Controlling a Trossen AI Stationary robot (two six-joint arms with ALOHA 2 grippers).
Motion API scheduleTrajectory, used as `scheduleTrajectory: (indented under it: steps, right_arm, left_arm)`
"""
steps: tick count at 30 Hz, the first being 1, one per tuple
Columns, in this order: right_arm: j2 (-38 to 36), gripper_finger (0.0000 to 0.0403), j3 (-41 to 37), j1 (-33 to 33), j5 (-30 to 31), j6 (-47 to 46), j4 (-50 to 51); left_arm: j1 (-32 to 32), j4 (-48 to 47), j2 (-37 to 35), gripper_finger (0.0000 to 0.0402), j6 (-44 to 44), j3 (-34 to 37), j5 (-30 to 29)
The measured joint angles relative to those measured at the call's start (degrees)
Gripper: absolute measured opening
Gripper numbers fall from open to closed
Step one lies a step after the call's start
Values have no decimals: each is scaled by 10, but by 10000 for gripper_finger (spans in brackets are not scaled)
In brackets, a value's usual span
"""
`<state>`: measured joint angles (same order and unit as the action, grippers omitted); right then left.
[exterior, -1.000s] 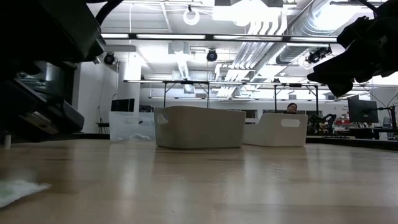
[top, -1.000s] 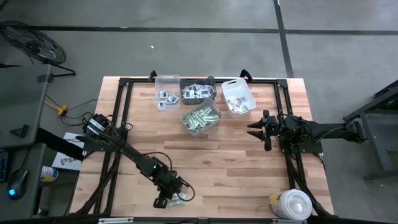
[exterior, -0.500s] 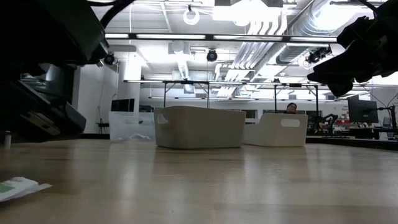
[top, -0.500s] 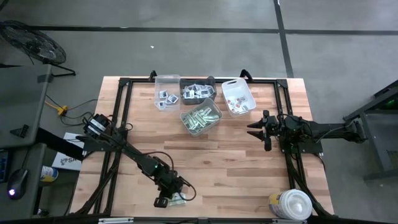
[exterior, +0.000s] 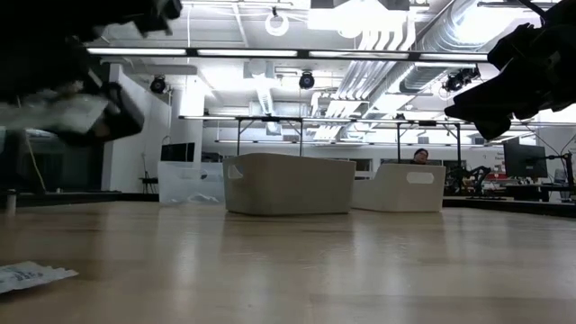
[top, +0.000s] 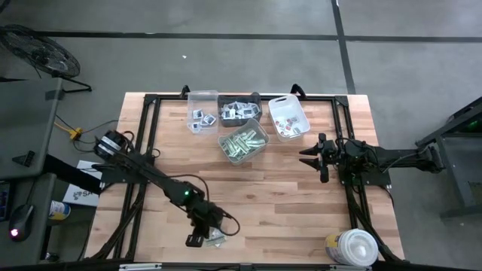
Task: Pick & Place First Aid Supplies
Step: Put the bandage pack into the gray bin
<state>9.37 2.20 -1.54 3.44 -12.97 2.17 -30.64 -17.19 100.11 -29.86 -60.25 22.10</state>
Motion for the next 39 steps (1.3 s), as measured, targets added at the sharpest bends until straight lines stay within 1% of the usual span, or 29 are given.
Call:
scheduleTrajectory:
  steps: [6,12,20,26,32,36,39]
  right_arm:
    - [0,140,0,0,0,0,0]
    - [0,140,0,0,0,0,1]
    - [0,140,0,0,0,0,1]
    - [0,140,0,0,0,0,1]
    - [0,140,0,0,0,0,1]
    - [-1,140,0,0,0,0,0]
    - [1,140,0,0,0,0,0]
  left_arm:
    - [27,6,-18,0,1,-1,3]
    - [75,19,-25,0,30,-1,3]
    - [143,97,-25,0,51,-2,0]
    - [203,132,-25,0,61,-2,0]
    - [268,127,-41,0,83,-3,4]
    - [310,102,-65,0,103,-2,12]
    - [343,65,-86,0,125,-2,8]
